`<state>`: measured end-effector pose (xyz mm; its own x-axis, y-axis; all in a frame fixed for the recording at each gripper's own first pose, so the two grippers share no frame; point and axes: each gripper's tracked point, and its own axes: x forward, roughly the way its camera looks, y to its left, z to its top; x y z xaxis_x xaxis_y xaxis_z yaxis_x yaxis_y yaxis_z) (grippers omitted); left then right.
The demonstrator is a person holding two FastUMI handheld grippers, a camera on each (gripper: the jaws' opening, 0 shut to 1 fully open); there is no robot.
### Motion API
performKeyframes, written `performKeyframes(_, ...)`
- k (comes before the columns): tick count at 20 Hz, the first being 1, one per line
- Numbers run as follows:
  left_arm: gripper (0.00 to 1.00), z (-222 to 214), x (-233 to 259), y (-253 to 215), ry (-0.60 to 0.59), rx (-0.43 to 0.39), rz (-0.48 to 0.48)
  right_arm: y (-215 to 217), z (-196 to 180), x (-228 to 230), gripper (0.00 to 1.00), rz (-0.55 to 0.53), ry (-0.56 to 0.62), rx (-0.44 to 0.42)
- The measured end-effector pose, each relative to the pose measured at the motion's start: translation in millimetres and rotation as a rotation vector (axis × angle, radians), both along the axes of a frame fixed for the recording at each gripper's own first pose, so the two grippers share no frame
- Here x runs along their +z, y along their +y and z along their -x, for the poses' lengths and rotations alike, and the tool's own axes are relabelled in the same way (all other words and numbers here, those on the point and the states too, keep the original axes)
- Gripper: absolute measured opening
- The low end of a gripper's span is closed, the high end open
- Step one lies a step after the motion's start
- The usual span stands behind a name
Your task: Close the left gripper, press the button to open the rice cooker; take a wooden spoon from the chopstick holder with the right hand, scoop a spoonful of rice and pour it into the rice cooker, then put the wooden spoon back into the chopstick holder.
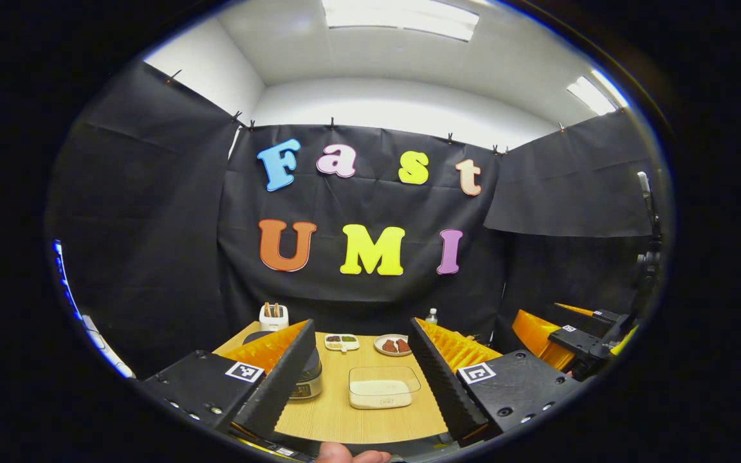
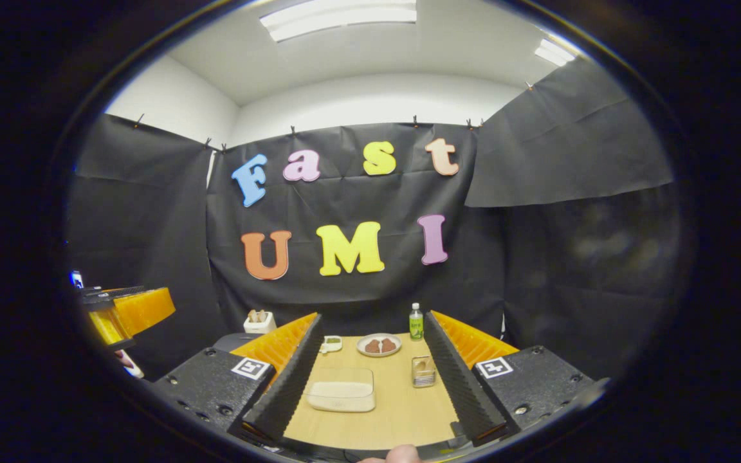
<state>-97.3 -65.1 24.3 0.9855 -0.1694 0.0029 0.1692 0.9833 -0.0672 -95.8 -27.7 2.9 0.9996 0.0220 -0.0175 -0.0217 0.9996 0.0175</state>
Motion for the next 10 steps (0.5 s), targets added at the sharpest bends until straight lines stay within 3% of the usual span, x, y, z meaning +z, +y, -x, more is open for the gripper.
performKeyframes(10,0.94,-1.5,-1.8,-3.6,-0.023,-0.003,-0.027,-5.8,8.2,2.9,1.00,0.017,-0.010,-0.013)
